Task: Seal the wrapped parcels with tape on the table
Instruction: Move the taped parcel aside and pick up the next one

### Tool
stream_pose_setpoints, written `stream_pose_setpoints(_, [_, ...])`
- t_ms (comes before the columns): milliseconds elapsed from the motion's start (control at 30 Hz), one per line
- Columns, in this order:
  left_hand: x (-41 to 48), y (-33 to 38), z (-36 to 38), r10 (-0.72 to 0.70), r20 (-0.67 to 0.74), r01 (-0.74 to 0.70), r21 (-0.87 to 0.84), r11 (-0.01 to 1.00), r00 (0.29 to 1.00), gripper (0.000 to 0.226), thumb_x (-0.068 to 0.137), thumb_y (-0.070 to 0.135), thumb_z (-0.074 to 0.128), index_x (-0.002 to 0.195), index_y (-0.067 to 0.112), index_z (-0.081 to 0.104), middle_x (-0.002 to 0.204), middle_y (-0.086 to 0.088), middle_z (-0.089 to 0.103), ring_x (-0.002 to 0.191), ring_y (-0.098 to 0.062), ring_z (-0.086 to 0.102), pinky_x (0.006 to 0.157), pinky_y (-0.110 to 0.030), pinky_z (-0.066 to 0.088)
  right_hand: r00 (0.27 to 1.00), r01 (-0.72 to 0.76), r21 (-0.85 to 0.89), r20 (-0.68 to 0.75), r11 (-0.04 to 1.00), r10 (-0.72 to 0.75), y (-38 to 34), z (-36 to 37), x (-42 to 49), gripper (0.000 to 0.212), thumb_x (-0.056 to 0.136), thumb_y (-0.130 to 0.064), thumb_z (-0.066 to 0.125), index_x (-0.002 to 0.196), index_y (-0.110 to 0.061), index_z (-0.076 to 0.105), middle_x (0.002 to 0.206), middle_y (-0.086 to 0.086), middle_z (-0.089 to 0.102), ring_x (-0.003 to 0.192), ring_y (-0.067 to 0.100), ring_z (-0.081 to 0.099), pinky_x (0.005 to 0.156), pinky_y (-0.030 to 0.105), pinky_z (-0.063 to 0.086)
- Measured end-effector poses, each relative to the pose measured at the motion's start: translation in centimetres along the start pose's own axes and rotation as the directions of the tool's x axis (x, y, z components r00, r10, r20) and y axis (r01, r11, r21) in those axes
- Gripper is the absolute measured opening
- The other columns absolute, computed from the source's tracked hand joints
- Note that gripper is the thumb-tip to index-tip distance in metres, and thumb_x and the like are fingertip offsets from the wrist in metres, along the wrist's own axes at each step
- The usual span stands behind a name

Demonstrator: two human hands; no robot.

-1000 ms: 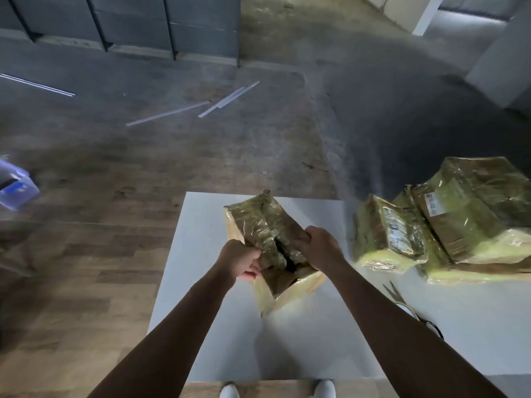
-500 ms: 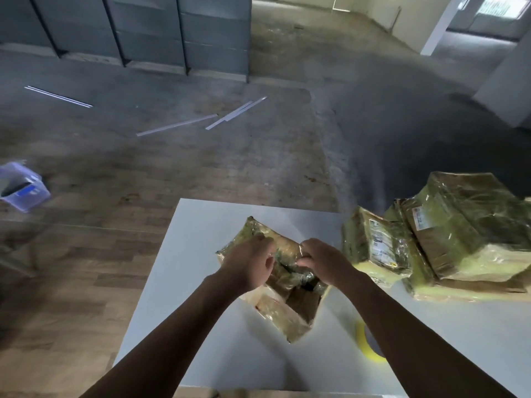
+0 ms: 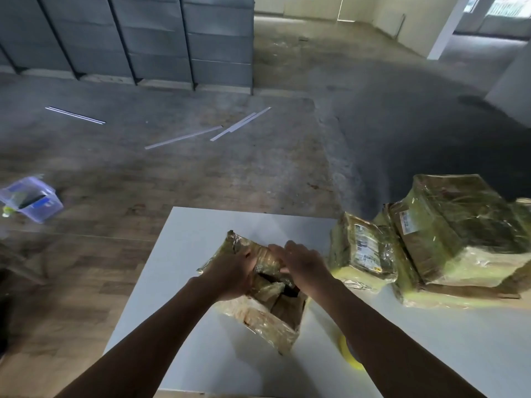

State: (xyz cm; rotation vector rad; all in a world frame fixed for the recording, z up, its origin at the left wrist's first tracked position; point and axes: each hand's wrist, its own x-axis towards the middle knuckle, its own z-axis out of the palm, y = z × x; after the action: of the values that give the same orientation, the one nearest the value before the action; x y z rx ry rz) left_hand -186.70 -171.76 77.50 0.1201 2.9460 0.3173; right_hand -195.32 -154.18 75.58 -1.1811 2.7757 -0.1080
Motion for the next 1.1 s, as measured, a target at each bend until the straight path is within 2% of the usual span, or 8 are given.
stream_pose_setpoints(133, [-0.4,-0.3,-0.3,-0.076,0.018,0.077,-0.134,0.988,0.997,0.016,0.091,0.021,0.044,0.106,0.018,0.048,0.11,-0.003,0.057,0.089,-0.02,0.053,0.07,-0.033,0.042,0.999,0.038,-0.098,-0.035,0.994,-0.041,0.1,0.4,-0.3,0.066,0.094,-0.021,0.056,0.149,-0.032,0.022,0.125,0.006,0.046,0.106,0.027,0.052,0.077,0.035,0.041])
stream_pose_setpoints(300, [-0.6,-0.4,0.1,-0.101,0.008,0.101,-0.179,0.979,0.995,0.008,0.092,0.021,0.038,0.098,0.017,0.044,0.096,-0.003,0.056,0.081,-0.023,0.054,0.062,-0.032,0.038,0.99,0.036,-0.126,0.142,0.991,-0.018,0.5,-0.5,-0.3,0.091,0.086,-0.034,0.064,0.151,-0.034,0.0,0.135,0.005,0.039,0.114,0.027,0.048,0.086,0.041,0.045])
stream_pose_setpoints(400, [-0.9,-0.7,0.8,-0.066,-0.089,0.044,-0.225,0.973,0.994,0.033,0.093,0.019,0.045,0.127,0.019,0.043,0.115,-0.002,0.056,0.087,-0.021,0.057,0.065,-0.031,0.042,0.989,0.006,-0.225,0.143,0.974,0.027,-0.7,-0.5,-0.4,0.1,0.083,-0.021,0.067,0.152,-0.025,-0.005,0.136,0.009,0.036,0.116,0.029,0.046,0.089,0.045,0.045])
stream_pose_setpoints(533, [-0.9,-1.1,1.6,-0.039,-0.188,0.005,-0.177,0.984,0.981,0.026,0.088,0.017,0.054,0.114,0.022,0.056,0.129,0.0,0.043,0.096,-0.023,0.057,0.064,-0.03,0.047,0.994,0.015,-0.227,0.112,0.974,0.011,-1.2,0.3,-0.2,0.091,0.084,0.0,0.056,0.153,-0.015,-0.001,0.134,0.013,0.037,0.109,0.03,0.048,0.084,0.042,0.051])
stream_pose_setpoints(667, [-1.1,-1.4,2.4,0.037,-0.221,-0.069,-0.138,0.988,0.975,0.009,0.091,0.016,0.055,0.089,0.015,0.063,0.106,0.0,0.052,0.076,-0.017,0.054,0.048,-0.02,0.028,0.977,0.043,-0.089,0.212,0.995,-0.023,-0.8,-0.3,0.1,0.095,0.083,-0.009,0.062,0.153,-0.014,-0.001,0.134,0.013,0.04,0.11,0.032,0.05,0.086,0.042,0.049])
stream_pose_setpoints(767, [-1.1,-1.6,2.8,0.108,-0.239,-0.138,-0.111,0.984,0.965,0.01,0.09,0.013,0.053,0.086,0.015,0.062,0.098,0.004,0.056,0.075,-0.018,0.057,0.052,-0.027,0.038,0.947,0.08,-0.002,0.313,0.997,-0.076,-0.1,-1.9,0.4,0.09,0.086,-0.02,0.057,0.153,-0.015,-0.002,0.14,0.011,0.038,0.108,0.029,0.051,0.076,0.033,0.045])
stream_pose_setpoints(933, [-0.5,-1.0,2.3,0.179,-0.149,-0.187,-0.043,0.981,0.973,0.032,0.092,0.006,0.049,0.12,0.016,0.061,0.124,0.003,0.053,0.092,-0.022,0.06,0.065,-0.031,0.043,0.93,0.088,0.051,0.354,0.995,-0.1,0.5,-3.3,0.5,0.076,0.093,-0.03,0.046,0.154,-0.019,0.003,0.154,0.005,0.027,0.125,0.029,0.048,0.093,0.038,0.046])
stream_pose_setpoints(1100, [-0.3,-0.2,1.4,0.157,-0.061,-0.158,-0.008,0.987,0.986,0.039,0.092,0.0,0.045,0.127,0.013,0.055,0.135,-0.007,0.044,0.089,-0.024,0.058,0.064,-0.028,0.037,0.932,0.073,0.052,0.351,0.996,-0.087,0.6,-3.4,0.5,0.067,0.097,-0.036,0.04,0.153,-0.021,0.007,0.15,0.006,0.034,0.126,0.029,0.048,0.098,0.042,0.044])
